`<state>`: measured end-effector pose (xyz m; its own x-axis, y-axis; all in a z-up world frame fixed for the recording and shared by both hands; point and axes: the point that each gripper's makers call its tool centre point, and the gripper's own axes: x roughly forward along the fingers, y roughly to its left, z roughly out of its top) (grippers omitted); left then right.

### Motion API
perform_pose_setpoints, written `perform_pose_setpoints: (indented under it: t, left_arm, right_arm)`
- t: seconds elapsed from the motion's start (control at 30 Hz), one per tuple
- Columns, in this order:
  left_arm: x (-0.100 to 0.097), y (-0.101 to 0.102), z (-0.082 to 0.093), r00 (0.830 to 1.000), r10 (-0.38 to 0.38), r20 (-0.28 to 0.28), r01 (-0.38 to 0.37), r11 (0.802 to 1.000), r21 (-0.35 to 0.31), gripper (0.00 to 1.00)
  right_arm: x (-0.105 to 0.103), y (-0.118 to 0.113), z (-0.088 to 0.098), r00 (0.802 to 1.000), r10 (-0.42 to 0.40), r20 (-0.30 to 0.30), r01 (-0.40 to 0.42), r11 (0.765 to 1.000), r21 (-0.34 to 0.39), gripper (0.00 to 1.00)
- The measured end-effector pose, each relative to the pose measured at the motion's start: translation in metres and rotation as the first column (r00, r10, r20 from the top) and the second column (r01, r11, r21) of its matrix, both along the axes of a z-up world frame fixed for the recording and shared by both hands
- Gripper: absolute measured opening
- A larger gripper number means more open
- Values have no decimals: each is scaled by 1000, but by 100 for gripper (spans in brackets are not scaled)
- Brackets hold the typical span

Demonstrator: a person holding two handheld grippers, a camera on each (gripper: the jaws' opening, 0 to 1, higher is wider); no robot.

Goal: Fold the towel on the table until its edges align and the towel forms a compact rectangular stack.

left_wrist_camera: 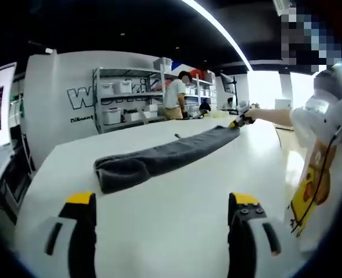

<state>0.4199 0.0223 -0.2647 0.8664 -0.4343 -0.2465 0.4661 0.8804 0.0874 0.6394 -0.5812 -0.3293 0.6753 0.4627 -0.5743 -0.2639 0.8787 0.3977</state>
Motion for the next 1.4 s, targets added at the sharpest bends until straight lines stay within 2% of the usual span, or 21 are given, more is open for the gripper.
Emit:
perform_pose_setpoints:
  t: [0.23, 0.4, 0.5, 0.63, 0.7, 0.97, 1.2, 1.4]
  left_arm:
    - [0, 3, -2, 1000, 7, -3, -7, 1000, -2, 99]
    - [0, 3, -5, 1000, 8, -7, -8, 1000, -5, 99]
    - [0, 3, -5, 1000, 10, -6, -10, 1000, -6, 99]
    - [-1, 5, -5, 1000, 13, -5, -13, 1000, -6, 99]
    - [-1, 5, -5, 1000, 15, -5, -15, 1000, -3, 99]
    - [0, 5, -5, 1000, 17, 0, -17, 1000, 0, 99]
    - [0, 3, -5, 1000, 8, 4, -8, 1000, -5, 99]
    - [0, 2, -3, 1000, 3, 11, -3, 1000, -3, 99]
  right_arm:
    - [7, -1, 0, 1000, 22, 1, -22, 1000, 12, 31]
    - [14, -4, -3, 1000, 20, -9, -20, 1000, 5, 24]
    - [12, -2, -6, 1000, 17, -17, -17, 1000, -16, 19]
    - [11, 1, -5, 1000, 15, -10, -15, 1000, -8, 11]
    - [17, -2, 0, 1000, 15, 3, -15, 1000, 0, 10]
    - [14, 7, 24, 999, 13, 51, -14, 1000, 27, 7]
    - [7, 26, 45, 997, 19, 74, -23, 998, 59, 6]
    - [11, 37, 61, 996, 44, 83, -50, 996, 75, 6]
